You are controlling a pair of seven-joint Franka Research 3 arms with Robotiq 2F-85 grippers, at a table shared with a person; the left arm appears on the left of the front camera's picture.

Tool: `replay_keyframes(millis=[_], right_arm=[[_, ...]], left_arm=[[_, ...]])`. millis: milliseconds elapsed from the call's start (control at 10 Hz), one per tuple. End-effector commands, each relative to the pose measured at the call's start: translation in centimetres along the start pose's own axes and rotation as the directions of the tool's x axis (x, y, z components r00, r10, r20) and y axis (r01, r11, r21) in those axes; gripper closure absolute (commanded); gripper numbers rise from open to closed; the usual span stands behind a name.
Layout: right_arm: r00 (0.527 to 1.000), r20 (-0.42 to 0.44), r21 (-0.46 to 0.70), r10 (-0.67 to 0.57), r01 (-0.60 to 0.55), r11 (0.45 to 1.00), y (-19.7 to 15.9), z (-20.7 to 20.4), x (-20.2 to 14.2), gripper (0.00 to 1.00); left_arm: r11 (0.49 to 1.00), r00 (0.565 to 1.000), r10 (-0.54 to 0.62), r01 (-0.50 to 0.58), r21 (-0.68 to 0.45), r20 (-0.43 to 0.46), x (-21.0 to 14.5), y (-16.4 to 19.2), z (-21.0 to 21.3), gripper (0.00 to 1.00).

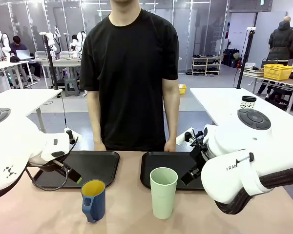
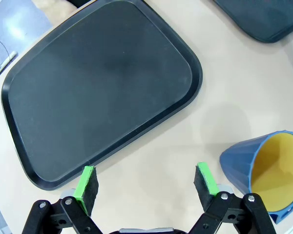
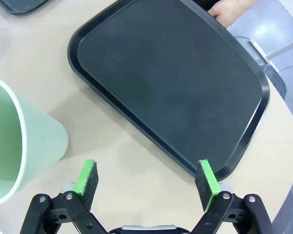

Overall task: Sort and store the cups by type.
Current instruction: Pick up the Reusable plastic cup.

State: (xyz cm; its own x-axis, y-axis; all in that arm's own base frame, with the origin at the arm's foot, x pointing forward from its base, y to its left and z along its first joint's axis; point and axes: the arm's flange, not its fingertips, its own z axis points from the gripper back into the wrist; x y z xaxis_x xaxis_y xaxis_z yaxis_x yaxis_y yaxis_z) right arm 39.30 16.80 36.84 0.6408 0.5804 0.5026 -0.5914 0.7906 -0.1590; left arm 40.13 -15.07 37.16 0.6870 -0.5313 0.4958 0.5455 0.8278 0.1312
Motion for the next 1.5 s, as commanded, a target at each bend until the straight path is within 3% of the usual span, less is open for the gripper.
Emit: replay_keyframes(millis=[0,1200,1300,1400], right_arm=[[1.000,0.007,-0.002,-0.003,0.003,1.000,-0.1,0.3,0.1,0.00],[1.000,0.000,0.000,0.000,0.000,1.000,0.0,0.0,0.0,0.00],[0.998,0.056,-0.085,-0.025,0.029,0.996,-0.8,2.2,1.0,0.00],[0.993,0.113,-0.115,0.036,-0.023,0.993,-1.1,5.6,2.1,0.00]], left_arm=[[1.000,1.000,0.001,-0.001,0.000,0.000,0.0,0.0,0.0,0.00],[1.000,1.000,0.000,0.000,0.000,0.000,0.0,0.0,0.0,0.00],[0.992,1.000,-0.015,0.015,0.127,0.003,1.9,-0.4,1.5,0.00],[0.991,0.997,-0.050,0.041,0.131,0.065,4.2,-1.1,3.9,0.00]])
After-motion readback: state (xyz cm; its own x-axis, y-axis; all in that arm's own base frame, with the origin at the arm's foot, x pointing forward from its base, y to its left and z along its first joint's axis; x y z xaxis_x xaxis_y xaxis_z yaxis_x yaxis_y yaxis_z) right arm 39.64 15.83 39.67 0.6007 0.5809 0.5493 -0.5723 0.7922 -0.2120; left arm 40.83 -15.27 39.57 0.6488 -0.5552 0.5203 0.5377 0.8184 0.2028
